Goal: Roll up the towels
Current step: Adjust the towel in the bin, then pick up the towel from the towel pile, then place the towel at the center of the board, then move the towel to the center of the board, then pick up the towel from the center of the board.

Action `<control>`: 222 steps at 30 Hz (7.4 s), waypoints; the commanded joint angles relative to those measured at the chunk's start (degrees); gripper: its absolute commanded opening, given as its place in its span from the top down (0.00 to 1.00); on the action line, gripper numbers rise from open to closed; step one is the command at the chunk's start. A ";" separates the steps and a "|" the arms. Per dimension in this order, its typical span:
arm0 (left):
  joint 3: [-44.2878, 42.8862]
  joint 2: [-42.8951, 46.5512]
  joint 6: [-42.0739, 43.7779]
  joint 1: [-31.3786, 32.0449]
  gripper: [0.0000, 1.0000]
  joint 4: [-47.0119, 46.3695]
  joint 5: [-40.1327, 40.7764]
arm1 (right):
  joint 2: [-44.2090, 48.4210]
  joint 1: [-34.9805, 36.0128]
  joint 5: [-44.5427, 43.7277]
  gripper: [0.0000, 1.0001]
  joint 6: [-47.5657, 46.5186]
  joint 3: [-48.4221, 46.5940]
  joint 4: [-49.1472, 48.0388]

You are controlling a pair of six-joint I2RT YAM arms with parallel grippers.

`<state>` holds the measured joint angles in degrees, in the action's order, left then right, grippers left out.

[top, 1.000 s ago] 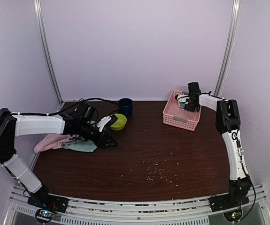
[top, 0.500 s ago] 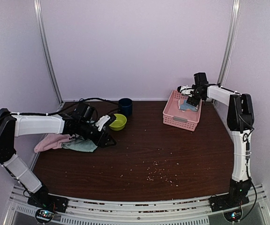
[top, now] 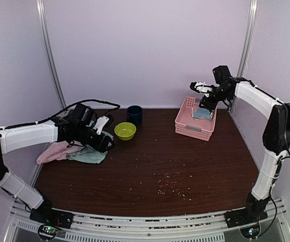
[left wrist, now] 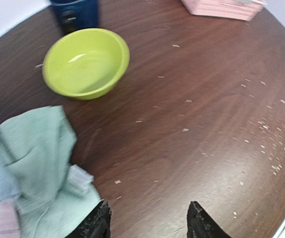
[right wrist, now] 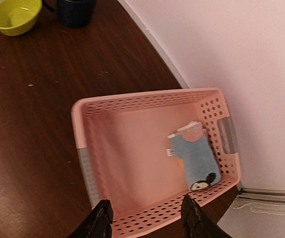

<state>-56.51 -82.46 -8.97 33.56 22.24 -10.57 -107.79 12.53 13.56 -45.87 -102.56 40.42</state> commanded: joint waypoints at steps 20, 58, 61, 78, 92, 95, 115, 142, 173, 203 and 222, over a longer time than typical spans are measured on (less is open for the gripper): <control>-22.46 -11.59 -13.34 -14.22 0.60 8.17 21.67 | 38.63 9.33 23.40 0.41 24.22 54.59 -26.91; -33.91 -30.42 -13.09 -15.11 0.68 10.26 23.49 | 28.72 11.02 25.29 0.40 14.22 51.80 -17.40; -34.05 -31.21 -12.44 -15.11 0.68 10.60 24.24 | 28.99 10.99 25.11 0.40 13.99 51.85 -17.23; -34.70 -19.32 -10.42 -15.07 1.00 14.66 29.04 | 30.44 11.08 22.87 0.40 13.24 52.46 -17.05; -68.64 -9.64 0.67 -9.95 1.00 18.56 6.07 | 31.35 11.06 22.64 0.40 14.45 52.28 -17.75; -69.76 -8.92 3.47 -3.18 1.00 15.66 -6.18 | 31.44 11.02 22.15 0.40 16.62 50.88 -17.86; -58.37 -0.44 4.99 20.12 1.00 1.36 -6.44 | 34.29 -1.90 33.41 0.39 22.38 30.37 -0.97; -3.02 2.10 -17.89 2.24 1.00 12.93 19.76 | 26.09 48.38 8.00 0.38 4.01 55.66 5.44; 7.34 5.39 -20.11 2.31 1.00 1.14 -1.81 | 24.05 15.45 0.12 0.76 1.00 49.13 0.99; 10.62 -1.61 -18.45 2.30 1.00 1.32 2.95 | 33.18 35.90 -0.87 0.57 -0.88 66.98 -1.98; -1.96 4.34 -13.64 1.89 1.00 10.00 10.91 | 42.87 22.90 -1.50 0.99 2.09 48.92 4.83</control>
<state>-50.54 -83.79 -25.39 35.94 28.99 -4.64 -69.56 43.40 12.49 -44.99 -45.04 44.31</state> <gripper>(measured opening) 0.007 0.037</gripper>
